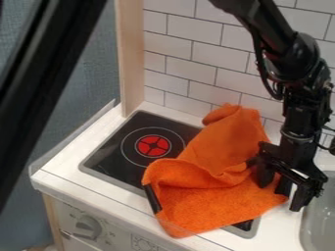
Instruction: Fold the cloth from the right to the left
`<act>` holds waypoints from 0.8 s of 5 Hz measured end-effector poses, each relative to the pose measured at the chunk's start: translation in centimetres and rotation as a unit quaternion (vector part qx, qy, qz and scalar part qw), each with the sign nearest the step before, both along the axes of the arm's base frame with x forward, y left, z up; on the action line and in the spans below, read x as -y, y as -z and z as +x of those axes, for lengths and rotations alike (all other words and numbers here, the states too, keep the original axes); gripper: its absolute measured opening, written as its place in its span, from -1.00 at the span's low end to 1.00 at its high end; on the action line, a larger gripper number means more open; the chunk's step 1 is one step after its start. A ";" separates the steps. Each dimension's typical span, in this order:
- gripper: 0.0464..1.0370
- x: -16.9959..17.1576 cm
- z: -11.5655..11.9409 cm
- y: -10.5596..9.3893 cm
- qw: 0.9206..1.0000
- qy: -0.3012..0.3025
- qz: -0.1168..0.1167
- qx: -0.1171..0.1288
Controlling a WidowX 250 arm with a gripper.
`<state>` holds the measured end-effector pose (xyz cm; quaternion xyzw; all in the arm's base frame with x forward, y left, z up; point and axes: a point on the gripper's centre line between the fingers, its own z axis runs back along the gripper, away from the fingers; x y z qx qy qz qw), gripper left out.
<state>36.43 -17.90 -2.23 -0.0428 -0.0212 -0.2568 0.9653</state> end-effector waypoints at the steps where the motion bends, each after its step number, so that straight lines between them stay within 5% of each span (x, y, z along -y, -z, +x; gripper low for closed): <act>1: 0.80 0.0 0.2 0.2 1.000 -0.005 0.005 -0.003; 3: -0.38 -0.2 0.4 0.4 1.000 -0.011 0.008 0.006; 4: -0.72 -0.3 0.2 0.7 1.000 -0.013 0.009 0.004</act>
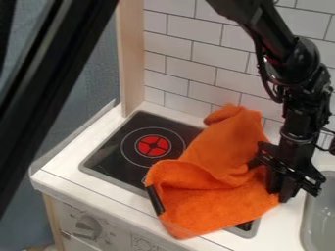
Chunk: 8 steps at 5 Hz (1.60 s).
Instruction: Fold the cloth from the right to the left
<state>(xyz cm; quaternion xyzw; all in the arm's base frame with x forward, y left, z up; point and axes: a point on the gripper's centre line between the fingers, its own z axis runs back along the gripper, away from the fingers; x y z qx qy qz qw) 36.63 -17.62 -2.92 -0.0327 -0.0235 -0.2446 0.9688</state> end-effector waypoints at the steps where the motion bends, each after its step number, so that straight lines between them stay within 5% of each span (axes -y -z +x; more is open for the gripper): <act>1: -0.91 -0.2 -0.2 0.2 1.000 0.000 0.003 0.000; 3: -0.99 -0.6 -0.8 -1.2 1.000 0.007 0.004 0.003; 5: -0.99 -2.2 -0.8 -7.3 0.998 0.005 -0.014 0.056; 7: -0.99 -8.9 -0.3 -10.2 0.994 -0.066 -0.027 0.077; 8: -0.99 -12.1 0.2 -10.1 0.992 -0.099 -0.024 0.077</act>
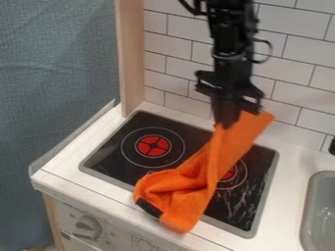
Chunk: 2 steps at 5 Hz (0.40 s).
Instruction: Fold the cloth from the right to the left
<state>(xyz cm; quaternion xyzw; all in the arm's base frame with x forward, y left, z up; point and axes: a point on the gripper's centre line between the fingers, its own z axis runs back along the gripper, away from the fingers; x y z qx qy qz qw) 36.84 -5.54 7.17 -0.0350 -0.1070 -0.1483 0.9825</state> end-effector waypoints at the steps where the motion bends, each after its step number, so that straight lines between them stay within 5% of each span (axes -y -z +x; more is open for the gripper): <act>1: -0.99 -2.3 0.1 1.1 1.000 -0.018 0.001 -0.015; 2: -0.99 -4.2 -0.6 4.2 0.998 -0.028 -0.010 -0.048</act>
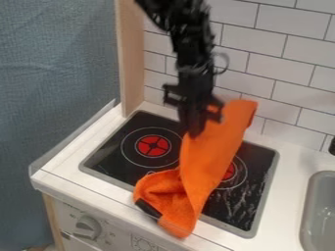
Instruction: Fold the cloth from the right to the left
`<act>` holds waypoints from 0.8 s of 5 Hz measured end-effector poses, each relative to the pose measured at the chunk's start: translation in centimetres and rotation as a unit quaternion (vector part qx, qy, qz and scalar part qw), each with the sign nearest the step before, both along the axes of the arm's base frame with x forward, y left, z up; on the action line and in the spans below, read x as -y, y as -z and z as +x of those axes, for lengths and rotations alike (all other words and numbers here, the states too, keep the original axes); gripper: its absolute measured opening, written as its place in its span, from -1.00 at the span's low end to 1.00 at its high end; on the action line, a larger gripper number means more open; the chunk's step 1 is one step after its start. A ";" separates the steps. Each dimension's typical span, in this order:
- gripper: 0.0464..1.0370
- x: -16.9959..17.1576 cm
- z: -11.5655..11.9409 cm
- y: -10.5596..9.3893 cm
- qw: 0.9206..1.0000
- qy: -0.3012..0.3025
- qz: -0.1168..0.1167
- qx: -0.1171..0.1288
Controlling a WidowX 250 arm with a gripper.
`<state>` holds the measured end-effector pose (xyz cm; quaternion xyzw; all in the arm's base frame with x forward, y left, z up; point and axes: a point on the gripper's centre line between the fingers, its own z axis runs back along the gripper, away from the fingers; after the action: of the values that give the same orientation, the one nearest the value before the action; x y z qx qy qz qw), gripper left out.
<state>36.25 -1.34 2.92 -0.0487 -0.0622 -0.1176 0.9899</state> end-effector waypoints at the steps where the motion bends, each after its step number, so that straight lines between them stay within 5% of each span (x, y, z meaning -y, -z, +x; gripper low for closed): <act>1: -0.99 -1.4 -0.7 3.4 0.999 0.005 0.003 -0.038; 2: -0.94 -2.2 -1.1 5.1 0.998 0.002 -0.004 -0.061; 3: -0.62 -2.3 -1.1 5.1 0.998 -0.004 -0.001 -0.063; 4: -0.09 -2.4 -1.1 5.1 0.998 -0.011 0.003 -0.063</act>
<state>35.13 1.07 -2.21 -0.0522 0.0006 -0.1033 0.9933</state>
